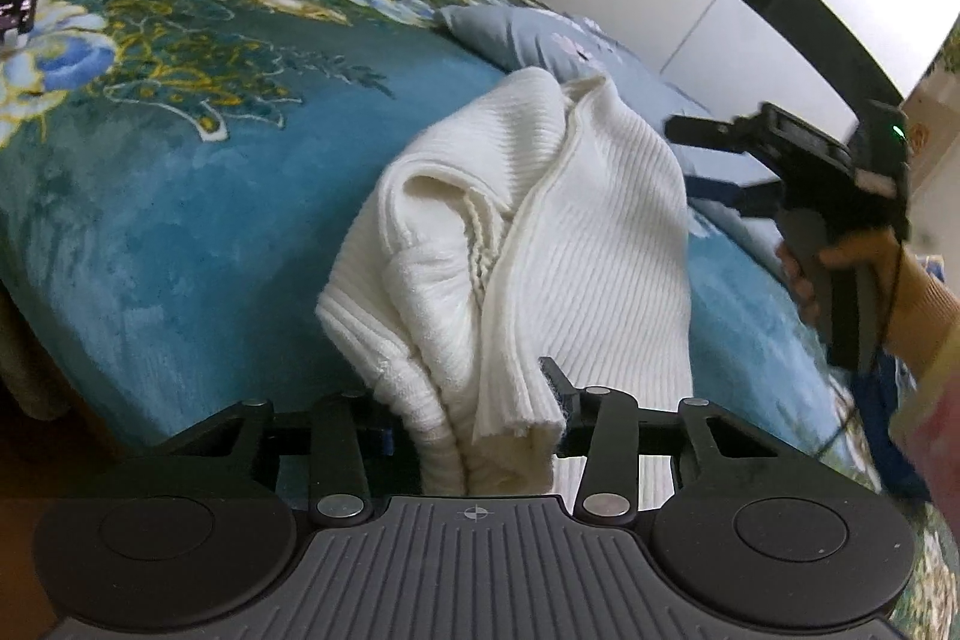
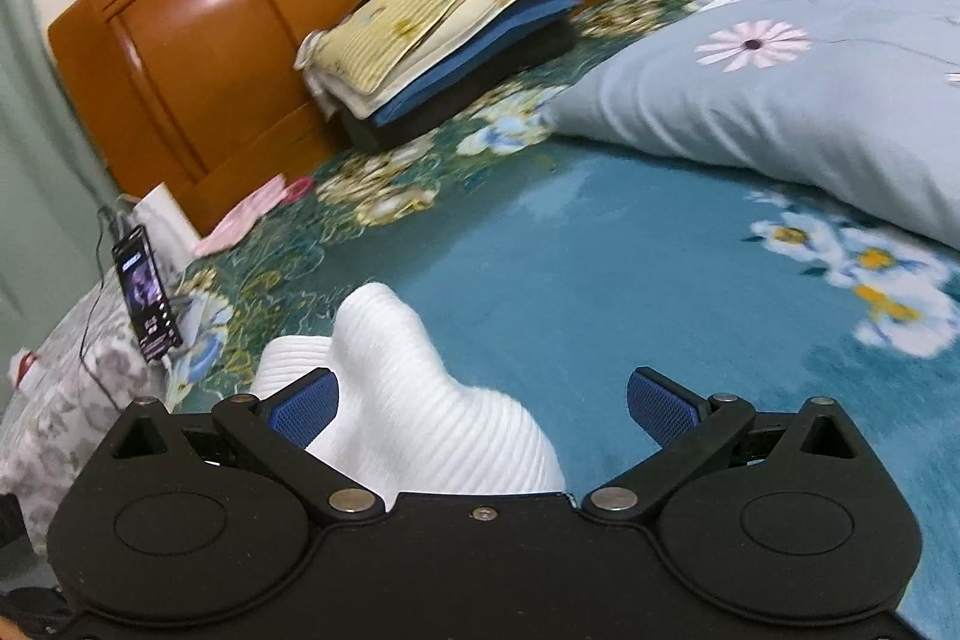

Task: Fold clothes
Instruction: 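Grasp the white sweater edge with the left gripper while the right gripper grasps the bundle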

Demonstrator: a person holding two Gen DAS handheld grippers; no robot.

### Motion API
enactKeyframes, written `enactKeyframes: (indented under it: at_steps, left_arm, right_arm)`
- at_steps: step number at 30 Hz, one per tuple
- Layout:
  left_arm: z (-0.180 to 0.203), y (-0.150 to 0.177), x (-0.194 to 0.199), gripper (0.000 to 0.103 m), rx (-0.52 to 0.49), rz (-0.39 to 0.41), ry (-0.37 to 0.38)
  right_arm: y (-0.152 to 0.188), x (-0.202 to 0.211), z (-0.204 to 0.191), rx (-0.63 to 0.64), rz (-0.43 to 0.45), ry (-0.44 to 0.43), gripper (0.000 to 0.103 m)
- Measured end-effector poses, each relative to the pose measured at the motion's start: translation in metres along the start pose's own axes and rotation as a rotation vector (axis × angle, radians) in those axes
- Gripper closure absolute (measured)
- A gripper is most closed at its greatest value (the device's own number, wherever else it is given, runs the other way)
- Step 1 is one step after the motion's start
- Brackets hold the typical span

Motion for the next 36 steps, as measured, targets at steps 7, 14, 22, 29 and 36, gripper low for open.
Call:
enactKeyframes:
  at_steps: [7,14,22,29,36]
  left_arm:
    - [-0.001,0.001,-0.002,0.061,-0.016,-0.015,0.008]
    - [0.000,0.001,-0.003,0.059,-0.033,-0.027,0.010]
    - [-0.002,0.001,-0.004,0.056,-0.030,-0.027,0.035]
    - [-0.004,0.000,-0.005,0.055,-0.020,-0.027,0.049]
    - [-0.005,-0.002,-0.004,0.060,-0.001,-0.017,0.052]
  right_arm:
    - [-0.004,-0.042,0.004,0.058,-0.127,-0.127,0.001]
    - [-0.002,-0.074,0.001,0.082,-0.241,-0.247,0.001]
    - [0.005,-0.096,-0.009,0.127,-0.360,-0.302,0.003]
    - [0.011,-0.087,-0.025,0.110,-0.369,-0.261,0.044]
    - [0.012,-0.073,-0.027,0.051,-0.286,-0.158,0.053]
Point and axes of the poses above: each gripper's, at about its wrist camera, not at the fingertips, and x roughly against the way its jaws point, z to its right, y to its underside, the point moved 9 cm from there along -x, roughly the way its jaws point, and after that the axes turned 3 degrees about x, right-handed, at the moved point
